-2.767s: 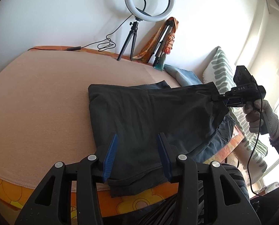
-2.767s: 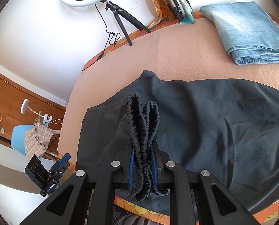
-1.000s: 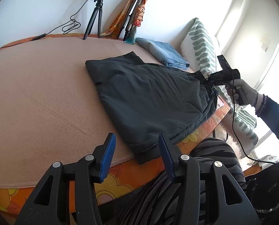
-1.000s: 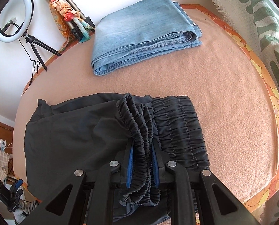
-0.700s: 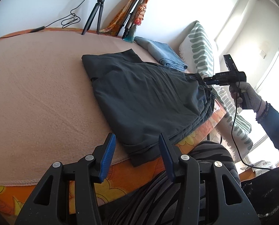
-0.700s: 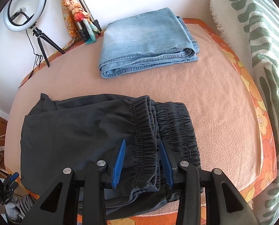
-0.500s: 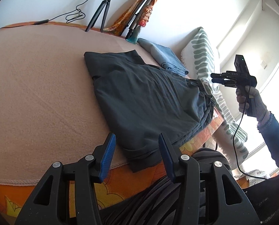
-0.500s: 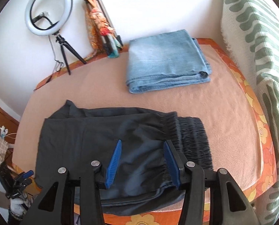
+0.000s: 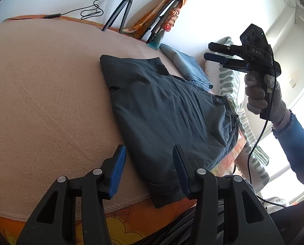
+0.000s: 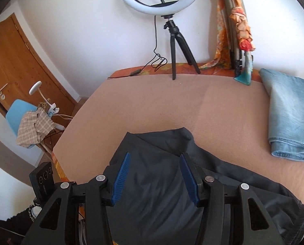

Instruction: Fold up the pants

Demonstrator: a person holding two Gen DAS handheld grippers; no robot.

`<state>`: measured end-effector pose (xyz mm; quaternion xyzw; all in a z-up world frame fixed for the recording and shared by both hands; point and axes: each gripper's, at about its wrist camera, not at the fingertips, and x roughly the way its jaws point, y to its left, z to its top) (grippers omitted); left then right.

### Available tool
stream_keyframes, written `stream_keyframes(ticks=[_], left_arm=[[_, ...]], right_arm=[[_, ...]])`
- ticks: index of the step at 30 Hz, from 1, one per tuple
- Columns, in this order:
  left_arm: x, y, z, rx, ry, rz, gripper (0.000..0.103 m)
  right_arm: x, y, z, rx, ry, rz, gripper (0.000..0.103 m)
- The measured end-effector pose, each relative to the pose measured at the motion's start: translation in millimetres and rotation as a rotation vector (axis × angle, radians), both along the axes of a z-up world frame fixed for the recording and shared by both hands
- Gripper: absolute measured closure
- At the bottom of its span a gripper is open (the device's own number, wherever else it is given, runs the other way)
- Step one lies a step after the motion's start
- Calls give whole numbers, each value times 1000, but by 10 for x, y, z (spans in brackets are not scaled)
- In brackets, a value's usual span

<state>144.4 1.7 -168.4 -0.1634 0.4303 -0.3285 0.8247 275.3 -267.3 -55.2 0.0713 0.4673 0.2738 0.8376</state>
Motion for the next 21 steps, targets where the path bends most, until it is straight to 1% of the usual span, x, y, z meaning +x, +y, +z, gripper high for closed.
stream_keyframes(ticks=[4,6,11,15,19,20,21], left_arm=[[30,-42,-34,-5,6,-8,57],[42,-49,-40,-13,6,-12,57],[66,-35,-59,-43,10,-20,57],[74,-51,-75,-54,8,-31,57],[69,-66,-80,-70,8,-36,57],[71,-71,-79,-71,7,-36,57],[72,-80,-77,-73,6,-36,57]], right_arm=[[293,479,-215,16,55,97,48],[446,730,-360,2,90,149,48],[729,1255,-739,-58,158,224,48],[841,1540,-968,-125,178,258,45],[900,1746,-1107,-204,178,279,45],[897,1776,-1126,-224,174,287,47],[888,1797,-1124,-243,159,289,59]])
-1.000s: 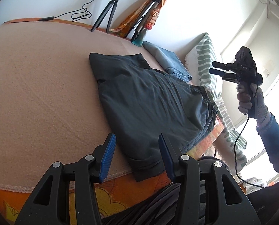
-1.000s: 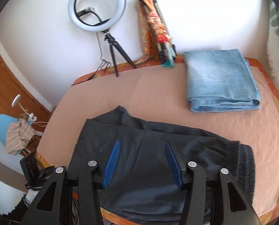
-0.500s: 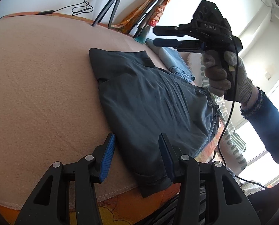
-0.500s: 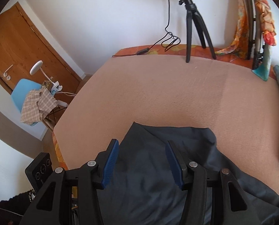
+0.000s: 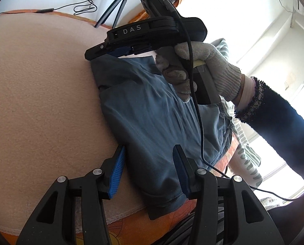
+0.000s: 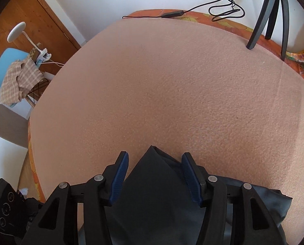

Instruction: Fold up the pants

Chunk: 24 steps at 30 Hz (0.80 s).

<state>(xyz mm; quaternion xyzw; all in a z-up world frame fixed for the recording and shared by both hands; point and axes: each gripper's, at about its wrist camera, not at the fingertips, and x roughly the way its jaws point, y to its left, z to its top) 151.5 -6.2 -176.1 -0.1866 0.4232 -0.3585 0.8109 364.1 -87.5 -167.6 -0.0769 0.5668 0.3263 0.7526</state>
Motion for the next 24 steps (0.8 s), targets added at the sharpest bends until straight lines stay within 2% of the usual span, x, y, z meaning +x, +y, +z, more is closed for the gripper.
stream_keyframes(ticks=[2,3,5,7,13,16,18,24], left_arm=[[-1,-5,-1,-6,0,-1,58],[-1,-5,0,-10,1,0,59],[-8,-4,0,-21,3,-2,59],[-24,0,-11,-29,3,-13,60],[-100,-84,-43,-14,-2,-65,77],[-128,-97,-24,-8,-4,-70,82],[-160,-108,19,-4,-11,-81,88],[-394,-122,119,44,-37,-114,89]], right_arm=[[-12,28,8,-10,-13,8,77],[-16,19,20,-6,-16,2,92],[-24,-17,58,5,-19,-7,101],[-49,-41,143,3,-55,-16,103],[37,-194,413,80,-114,-104,103],[83,-160,341,63,-102,-110,103],[95,-126,268,31,-111,-112,103],[106,-131,165,20,-100,-138,103]])
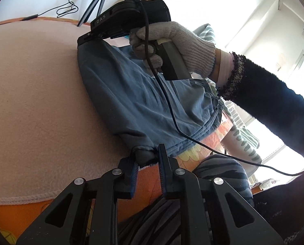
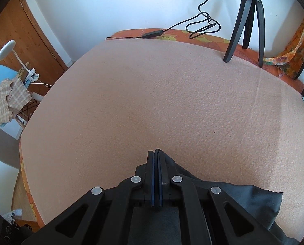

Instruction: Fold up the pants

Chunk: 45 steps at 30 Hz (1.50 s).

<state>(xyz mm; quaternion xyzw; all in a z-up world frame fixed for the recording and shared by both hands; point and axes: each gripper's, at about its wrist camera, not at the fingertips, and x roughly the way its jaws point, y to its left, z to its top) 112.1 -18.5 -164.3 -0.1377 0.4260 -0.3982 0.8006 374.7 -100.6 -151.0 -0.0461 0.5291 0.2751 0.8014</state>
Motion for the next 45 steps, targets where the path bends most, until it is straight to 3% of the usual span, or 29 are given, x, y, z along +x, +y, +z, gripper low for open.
stream_keyframes(ticks=[4,8,11,15,16,17,19,20,22,23,24,26,31,33,34,35,36,38,41,45], left_arm=[[-70,76,37,36,-11,14,88],[-23,208,14,29,21,92,58],[30,198,-34,15,30,102,57],[20,101,-51,69,6,89,58],[16,99,-47,65,5,87,59],[12,115,-45,59,1,87,60],[-4,126,-45,58,-20,99,73],[-3,132,-42,62,-26,103,85],[-4,115,-41,70,-32,105,91],[-10,107,-40,71,-33,104,94],[-24,109,-30,72,-34,104,95],[-66,128,5,55,-36,104,97],[-109,232,0,21,-9,150,97],[-94,272,-9,23,13,174,89],[-83,289,-11,23,22,190,83],[-70,307,-9,12,31,200,71],[-63,320,-9,-6,37,204,59],[-27,315,-14,-11,40,217,50],[54,276,-95,-27,84,218,50],[114,290,-152,-132,132,225,53]], right_arm=[[-32,51,49,-8,3,14,97],[-85,64,165,-24,-25,28,85],[-117,51,224,-29,-37,29,84],[-128,48,226,-48,-30,25,80],[-129,55,219,-57,-33,26,73],[-126,68,211,-63,-40,25,71],[-106,73,173,-68,-39,22,74],[-95,78,151,-67,-35,22,77],[-96,96,111,-70,-28,28,86],[-99,111,94,-81,-30,31,95],[-106,124,81,-98,-37,31,101],[-106,120,82,-104,-50,23,103],[-72,87,75,-81,-57,-6,103],[-80,87,86,-73,-40,0,96],[-81,70,107,-68,-26,-10,86],[-83,42,136,-58,-6,-23,61],[-93,4,179,-47,6,-45,56],[-156,-54,274,-8,38,-59,55],[-282,-62,328,-13,99,-58,54],[-453,-11,235,-26,201,-60,54]])
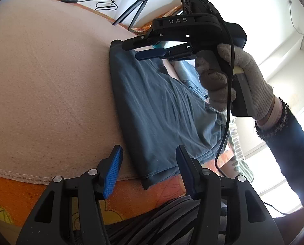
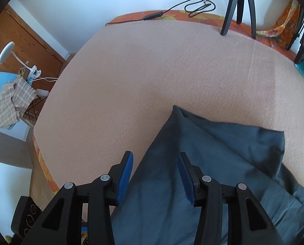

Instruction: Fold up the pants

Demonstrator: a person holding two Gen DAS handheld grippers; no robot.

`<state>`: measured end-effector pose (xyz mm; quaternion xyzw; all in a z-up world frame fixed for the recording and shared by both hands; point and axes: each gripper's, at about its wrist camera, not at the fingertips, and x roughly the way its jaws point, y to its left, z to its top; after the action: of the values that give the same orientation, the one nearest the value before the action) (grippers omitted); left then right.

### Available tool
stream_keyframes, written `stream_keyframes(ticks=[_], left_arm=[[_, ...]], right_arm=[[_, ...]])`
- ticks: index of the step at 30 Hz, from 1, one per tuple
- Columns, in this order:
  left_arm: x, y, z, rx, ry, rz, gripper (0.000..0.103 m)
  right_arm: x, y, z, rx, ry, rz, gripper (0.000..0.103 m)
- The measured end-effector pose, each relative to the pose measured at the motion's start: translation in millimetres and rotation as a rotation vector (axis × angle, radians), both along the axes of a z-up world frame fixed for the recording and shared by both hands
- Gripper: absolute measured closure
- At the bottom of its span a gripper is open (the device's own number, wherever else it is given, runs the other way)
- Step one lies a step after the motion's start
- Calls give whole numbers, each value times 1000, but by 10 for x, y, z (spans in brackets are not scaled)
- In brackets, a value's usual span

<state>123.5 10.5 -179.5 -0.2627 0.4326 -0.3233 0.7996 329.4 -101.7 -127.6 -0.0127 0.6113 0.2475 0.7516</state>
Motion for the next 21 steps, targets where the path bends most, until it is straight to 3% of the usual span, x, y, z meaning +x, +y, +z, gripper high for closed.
stream_keyframes(ticks=[1,3,4,10,16,19,21], left_arm=[[6,-2,-5,-23,2,-3,53],[4,-37,16,-44,-9,-14,67],[-6,-64,40,-41,-24,-22,69],[-27,-256,199,-3,-103,-77,71],[-20,-376,251,36,-129,-92,71],[-68,-408,293,75,-137,-74,71],[-68,-419,315,106,-132,-46,67]], right_arm=[[-28,27,-34,-15,11,-1,54],[-59,94,-112,-55,24,-7,54],[-67,125,-145,-72,32,-14,54],[-29,353,-270,-199,34,-29,49],[-24,594,-363,-306,30,9,41],[-83,634,-358,-318,-6,21,52],[-96,598,-332,-321,-22,9,72]])
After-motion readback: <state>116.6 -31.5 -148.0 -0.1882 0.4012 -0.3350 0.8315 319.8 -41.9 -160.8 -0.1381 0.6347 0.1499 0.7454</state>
